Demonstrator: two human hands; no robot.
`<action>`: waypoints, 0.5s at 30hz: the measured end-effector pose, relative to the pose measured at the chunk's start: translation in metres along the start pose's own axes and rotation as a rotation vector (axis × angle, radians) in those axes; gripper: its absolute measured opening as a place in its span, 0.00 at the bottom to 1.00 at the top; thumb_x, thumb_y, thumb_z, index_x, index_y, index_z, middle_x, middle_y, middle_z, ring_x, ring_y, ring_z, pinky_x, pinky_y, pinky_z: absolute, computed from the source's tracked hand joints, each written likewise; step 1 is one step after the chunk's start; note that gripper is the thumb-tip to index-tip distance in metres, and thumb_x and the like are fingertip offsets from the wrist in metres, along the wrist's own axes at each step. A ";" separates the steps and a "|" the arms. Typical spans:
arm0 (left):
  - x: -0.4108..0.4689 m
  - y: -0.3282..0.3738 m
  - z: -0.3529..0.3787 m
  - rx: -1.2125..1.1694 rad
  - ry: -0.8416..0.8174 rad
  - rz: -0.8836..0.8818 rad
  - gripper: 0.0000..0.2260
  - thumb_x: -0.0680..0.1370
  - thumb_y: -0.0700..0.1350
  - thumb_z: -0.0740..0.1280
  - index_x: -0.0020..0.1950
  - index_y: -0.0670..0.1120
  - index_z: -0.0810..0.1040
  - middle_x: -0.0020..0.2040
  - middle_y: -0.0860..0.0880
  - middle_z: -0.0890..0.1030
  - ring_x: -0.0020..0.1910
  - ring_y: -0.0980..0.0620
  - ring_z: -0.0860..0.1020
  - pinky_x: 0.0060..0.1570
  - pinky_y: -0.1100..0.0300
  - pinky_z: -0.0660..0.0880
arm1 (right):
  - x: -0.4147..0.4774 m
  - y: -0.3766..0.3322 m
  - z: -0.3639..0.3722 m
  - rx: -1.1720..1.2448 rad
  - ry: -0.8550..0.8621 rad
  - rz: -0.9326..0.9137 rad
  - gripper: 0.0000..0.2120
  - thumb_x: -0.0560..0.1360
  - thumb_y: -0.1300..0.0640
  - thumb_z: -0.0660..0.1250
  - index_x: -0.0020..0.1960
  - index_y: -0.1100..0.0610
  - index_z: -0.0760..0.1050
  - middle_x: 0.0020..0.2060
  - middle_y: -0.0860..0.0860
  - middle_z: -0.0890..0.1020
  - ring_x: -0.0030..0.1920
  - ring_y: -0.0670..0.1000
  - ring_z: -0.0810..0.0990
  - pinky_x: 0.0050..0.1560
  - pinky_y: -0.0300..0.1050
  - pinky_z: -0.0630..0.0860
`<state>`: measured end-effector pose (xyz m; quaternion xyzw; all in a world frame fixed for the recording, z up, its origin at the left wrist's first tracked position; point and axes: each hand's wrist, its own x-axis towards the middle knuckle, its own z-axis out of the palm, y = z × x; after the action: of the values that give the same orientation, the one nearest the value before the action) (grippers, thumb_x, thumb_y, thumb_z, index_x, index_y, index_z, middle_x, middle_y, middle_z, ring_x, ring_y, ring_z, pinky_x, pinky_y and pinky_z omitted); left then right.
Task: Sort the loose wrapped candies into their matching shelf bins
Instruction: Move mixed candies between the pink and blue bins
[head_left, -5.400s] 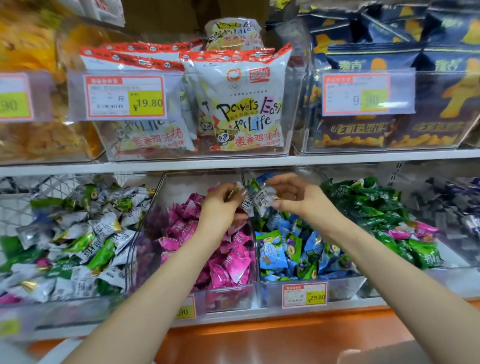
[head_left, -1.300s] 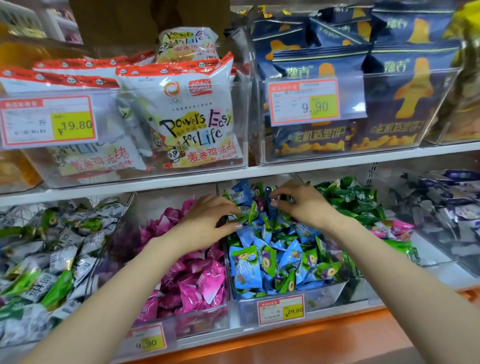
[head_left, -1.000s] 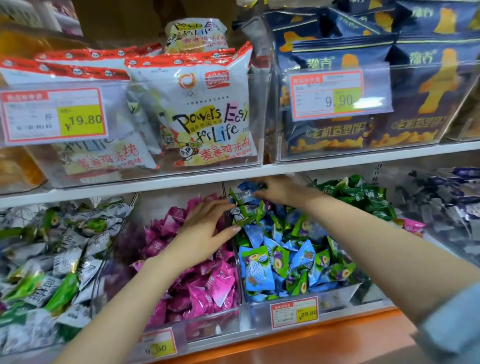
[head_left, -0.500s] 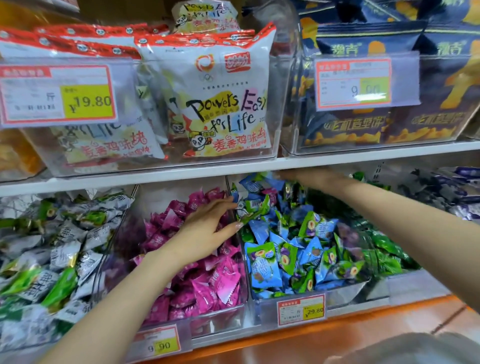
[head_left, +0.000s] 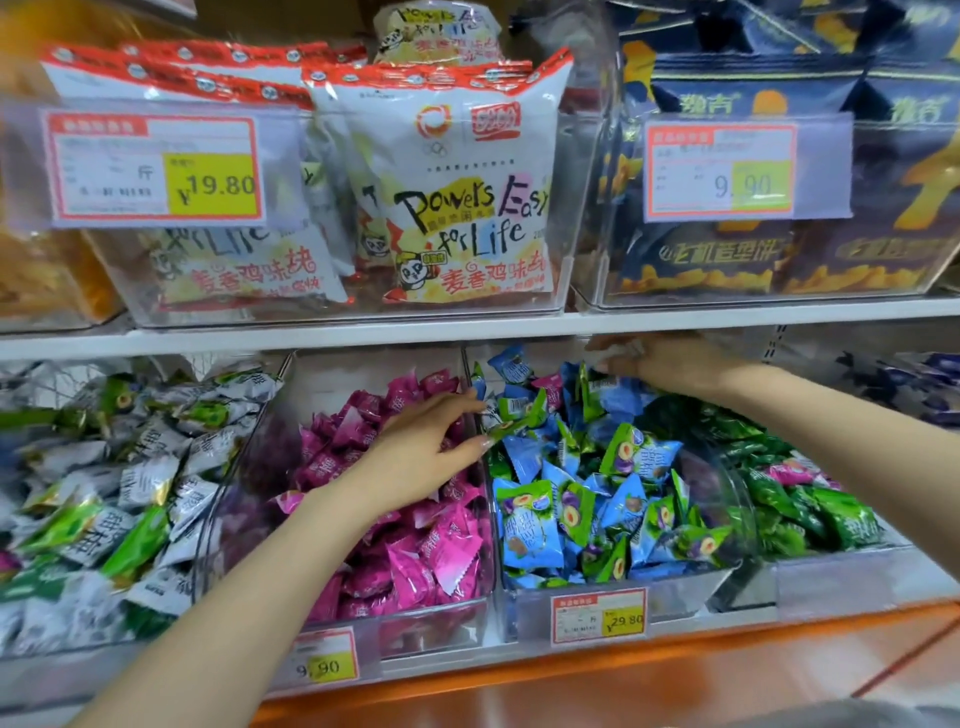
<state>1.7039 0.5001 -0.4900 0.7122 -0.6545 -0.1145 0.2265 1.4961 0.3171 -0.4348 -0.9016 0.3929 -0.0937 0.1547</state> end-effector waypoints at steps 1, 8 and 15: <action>0.000 0.000 -0.001 0.007 -0.003 -0.002 0.21 0.79 0.55 0.59 0.72 0.54 0.64 0.74 0.56 0.61 0.73 0.55 0.60 0.72 0.55 0.56 | 0.008 -0.007 0.003 0.053 -0.028 -0.019 0.17 0.78 0.46 0.60 0.65 0.47 0.71 0.60 0.46 0.75 0.57 0.49 0.75 0.59 0.43 0.69; 0.006 0.003 -0.008 0.021 0.072 -0.018 0.21 0.78 0.55 0.62 0.70 0.54 0.65 0.72 0.54 0.66 0.70 0.53 0.63 0.67 0.60 0.59 | 0.061 -0.028 0.044 -0.269 -0.182 -0.086 0.15 0.73 0.54 0.71 0.58 0.52 0.76 0.52 0.47 0.75 0.57 0.52 0.73 0.52 0.41 0.69; 0.027 0.005 -0.009 -0.096 0.215 -0.030 0.20 0.77 0.50 0.66 0.68 0.51 0.69 0.66 0.53 0.71 0.66 0.54 0.68 0.64 0.60 0.64 | 0.065 -0.019 0.048 -0.099 -0.098 -0.022 0.06 0.75 0.59 0.66 0.47 0.59 0.80 0.46 0.51 0.82 0.51 0.50 0.79 0.45 0.38 0.71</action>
<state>1.7066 0.4745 -0.4759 0.7183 -0.6096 -0.0721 0.3273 1.5664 0.2911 -0.4700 -0.9159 0.3791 -0.0315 0.1282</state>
